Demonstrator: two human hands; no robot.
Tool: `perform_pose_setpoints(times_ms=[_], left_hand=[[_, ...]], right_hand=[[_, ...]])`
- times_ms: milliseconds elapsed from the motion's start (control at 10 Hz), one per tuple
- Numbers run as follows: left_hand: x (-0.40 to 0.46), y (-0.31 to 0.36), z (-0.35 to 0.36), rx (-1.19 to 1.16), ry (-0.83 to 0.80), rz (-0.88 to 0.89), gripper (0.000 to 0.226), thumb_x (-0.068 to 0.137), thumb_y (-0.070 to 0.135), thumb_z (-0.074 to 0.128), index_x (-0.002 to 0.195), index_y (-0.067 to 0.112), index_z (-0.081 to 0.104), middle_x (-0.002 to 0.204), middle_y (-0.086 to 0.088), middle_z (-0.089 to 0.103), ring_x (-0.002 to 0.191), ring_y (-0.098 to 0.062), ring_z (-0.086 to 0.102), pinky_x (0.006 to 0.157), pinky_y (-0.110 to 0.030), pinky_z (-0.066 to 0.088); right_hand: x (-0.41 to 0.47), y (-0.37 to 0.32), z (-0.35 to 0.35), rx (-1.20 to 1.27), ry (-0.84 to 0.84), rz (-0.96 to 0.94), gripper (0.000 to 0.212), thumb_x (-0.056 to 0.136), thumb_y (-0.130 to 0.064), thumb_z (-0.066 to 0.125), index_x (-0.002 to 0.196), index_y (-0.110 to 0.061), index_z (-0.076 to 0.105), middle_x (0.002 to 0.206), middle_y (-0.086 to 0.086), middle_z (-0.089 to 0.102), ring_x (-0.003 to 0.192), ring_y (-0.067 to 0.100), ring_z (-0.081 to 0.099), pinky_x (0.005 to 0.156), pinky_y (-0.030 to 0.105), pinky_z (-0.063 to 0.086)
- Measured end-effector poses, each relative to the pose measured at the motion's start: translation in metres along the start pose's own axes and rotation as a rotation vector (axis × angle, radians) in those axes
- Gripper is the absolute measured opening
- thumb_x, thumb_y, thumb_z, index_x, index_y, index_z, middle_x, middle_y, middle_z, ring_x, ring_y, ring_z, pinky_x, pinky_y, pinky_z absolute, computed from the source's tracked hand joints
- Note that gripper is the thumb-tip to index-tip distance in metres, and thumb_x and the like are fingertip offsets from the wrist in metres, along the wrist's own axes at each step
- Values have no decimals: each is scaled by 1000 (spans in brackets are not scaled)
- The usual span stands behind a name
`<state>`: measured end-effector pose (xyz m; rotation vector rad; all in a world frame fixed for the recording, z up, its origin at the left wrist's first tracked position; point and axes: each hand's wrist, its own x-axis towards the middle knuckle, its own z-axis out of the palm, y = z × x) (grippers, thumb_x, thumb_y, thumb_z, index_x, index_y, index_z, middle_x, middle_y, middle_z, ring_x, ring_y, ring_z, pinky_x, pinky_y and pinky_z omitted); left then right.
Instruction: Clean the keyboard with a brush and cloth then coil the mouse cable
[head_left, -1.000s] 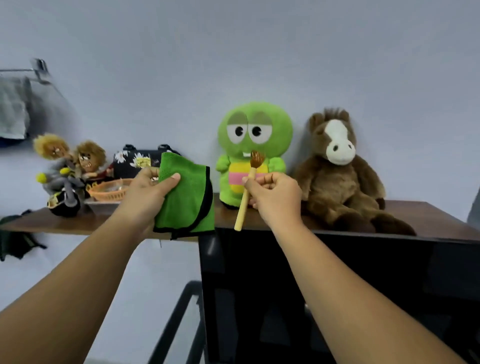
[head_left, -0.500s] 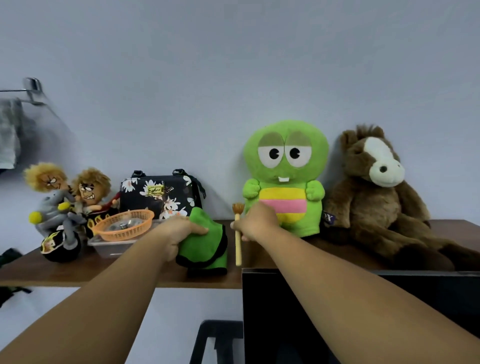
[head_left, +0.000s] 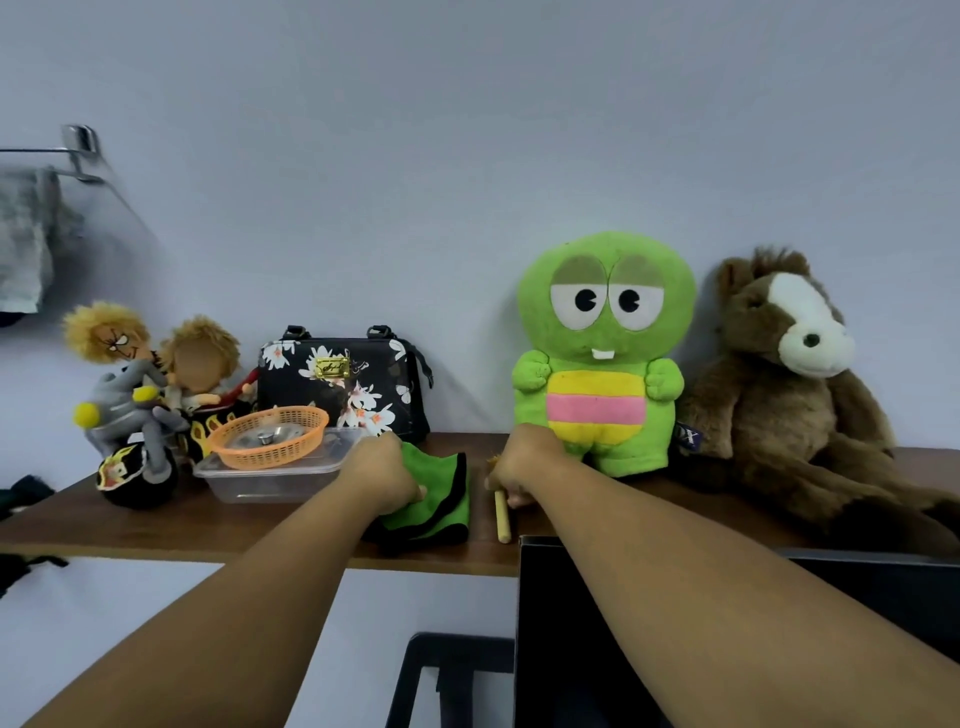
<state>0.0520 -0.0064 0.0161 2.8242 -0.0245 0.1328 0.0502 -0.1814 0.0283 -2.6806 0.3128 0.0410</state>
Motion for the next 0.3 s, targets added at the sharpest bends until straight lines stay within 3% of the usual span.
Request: perform_pose_setpoints(times_ms=[200, 300], left_hand=[[-15, 7, -7, 37, -6, 113, 61, 88, 18, 51, 147, 15, 34, 150, -8, 39, 134, -27, 40, 108, -38, 40], [-29, 19, -16, -11, 11, 145, 61, 94, 22, 45, 152, 17, 26, 157, -6, 30, 142, -27, 32, 113, -39, 33]], right_hand=[[-7, 4, -5, 231, 26, -21, 20, 87, -22, 63, 87, -2, 67, 71, 15, 73, 60, 28, 73, 66, 37, 62], [-18, 10, -20, 312, 82, -52, 26, 87, -25, 59, 83, -1, 66, 76, 17, 73, 63, 32, 73, 66, 41, 62]])
